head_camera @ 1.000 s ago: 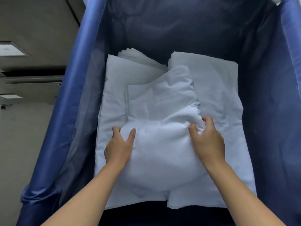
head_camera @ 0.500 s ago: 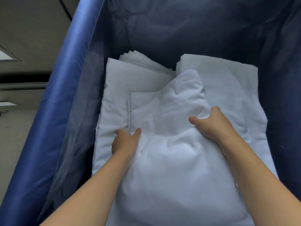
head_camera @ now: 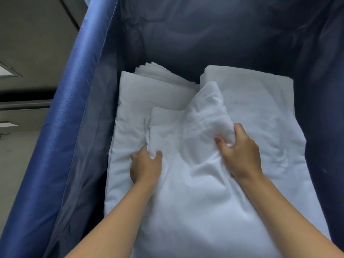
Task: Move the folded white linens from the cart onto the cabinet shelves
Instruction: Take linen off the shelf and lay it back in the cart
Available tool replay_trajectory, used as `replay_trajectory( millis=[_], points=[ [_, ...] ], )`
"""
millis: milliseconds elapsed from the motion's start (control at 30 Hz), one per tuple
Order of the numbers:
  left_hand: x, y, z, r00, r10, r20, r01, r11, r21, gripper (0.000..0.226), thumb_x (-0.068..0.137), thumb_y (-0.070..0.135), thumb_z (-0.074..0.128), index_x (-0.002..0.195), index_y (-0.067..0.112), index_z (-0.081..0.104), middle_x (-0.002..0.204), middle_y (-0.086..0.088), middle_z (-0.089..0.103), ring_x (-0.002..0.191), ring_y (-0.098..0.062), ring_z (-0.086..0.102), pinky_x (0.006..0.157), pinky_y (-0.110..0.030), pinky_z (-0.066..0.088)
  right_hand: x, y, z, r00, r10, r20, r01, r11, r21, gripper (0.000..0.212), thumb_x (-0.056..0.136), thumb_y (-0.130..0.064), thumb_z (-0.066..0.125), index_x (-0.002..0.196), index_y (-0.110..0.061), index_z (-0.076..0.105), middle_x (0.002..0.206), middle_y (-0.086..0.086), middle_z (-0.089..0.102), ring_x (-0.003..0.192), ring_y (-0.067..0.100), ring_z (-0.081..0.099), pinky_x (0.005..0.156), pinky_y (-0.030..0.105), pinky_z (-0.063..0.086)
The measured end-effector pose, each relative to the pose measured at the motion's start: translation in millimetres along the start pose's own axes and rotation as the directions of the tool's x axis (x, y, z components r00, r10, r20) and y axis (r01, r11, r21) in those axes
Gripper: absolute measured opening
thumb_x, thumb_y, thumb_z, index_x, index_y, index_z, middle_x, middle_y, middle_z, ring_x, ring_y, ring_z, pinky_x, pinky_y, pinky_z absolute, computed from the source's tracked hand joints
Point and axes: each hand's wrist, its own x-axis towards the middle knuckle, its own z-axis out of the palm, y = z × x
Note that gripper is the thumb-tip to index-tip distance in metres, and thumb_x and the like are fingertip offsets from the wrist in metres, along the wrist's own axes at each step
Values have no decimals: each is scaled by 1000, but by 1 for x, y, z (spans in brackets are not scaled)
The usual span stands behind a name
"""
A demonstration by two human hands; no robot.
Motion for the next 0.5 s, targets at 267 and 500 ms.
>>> replay_trajectory(
  millis=[267, 500],
  points=[
    [14, 22, -60, 877, 246, -413, -309, 947, -90, 23, 100, 38, 54, 103, 16, 51, 102, 0, 62, 84, -28, 57, 73, -40, 48, 30, -46, 10, 993, -93, -70, 105, 976, 192, 25, 94, -35, 63, 94, -19, 44, 76, -7, 61, 65, 16, 54, 54, 31, 37],
    [70, 49, -89, 832, 373, -410, -332, 928, 171, 23, 101, 38, 49, 95, 16, 45, 99, -4, 55, 78, -38, 55, 68, -43, 46, 77, -67, 64, 994, 104, -14, -100, 977, 191, 30, 99, -36, 53, 109, -9, 44, 101, 16, 66, 91, 40, 60, 67, 38, 37]
  ],
)
